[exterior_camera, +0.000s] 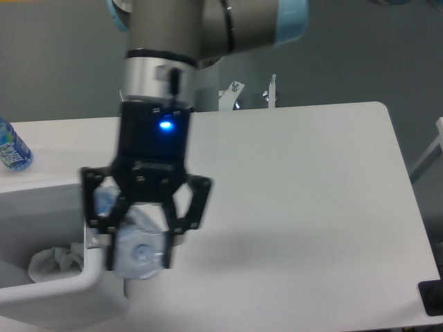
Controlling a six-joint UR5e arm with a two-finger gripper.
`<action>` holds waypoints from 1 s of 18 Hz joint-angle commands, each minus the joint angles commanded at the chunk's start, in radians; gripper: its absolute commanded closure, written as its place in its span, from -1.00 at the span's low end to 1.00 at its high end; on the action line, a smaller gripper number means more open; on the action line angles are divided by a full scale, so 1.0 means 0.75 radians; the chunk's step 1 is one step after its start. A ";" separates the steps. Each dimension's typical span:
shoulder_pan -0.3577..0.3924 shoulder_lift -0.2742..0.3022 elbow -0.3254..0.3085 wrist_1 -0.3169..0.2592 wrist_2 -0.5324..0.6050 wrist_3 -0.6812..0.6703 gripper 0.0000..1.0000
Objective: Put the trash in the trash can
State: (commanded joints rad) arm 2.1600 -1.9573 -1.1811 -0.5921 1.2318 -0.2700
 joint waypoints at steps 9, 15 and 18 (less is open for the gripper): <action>-0.066 -0.025 -0.037 0.000 0.004 0.004 -1.00; 0.001 0.010 -0.006 0.002 0.006 0.035 -1.00; 0.071 0.041 -0.010 -0.002 0.028 0.065 -1.00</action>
State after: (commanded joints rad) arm 2.2133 -1.9268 -1.1888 -0.5936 1.2531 -0.2211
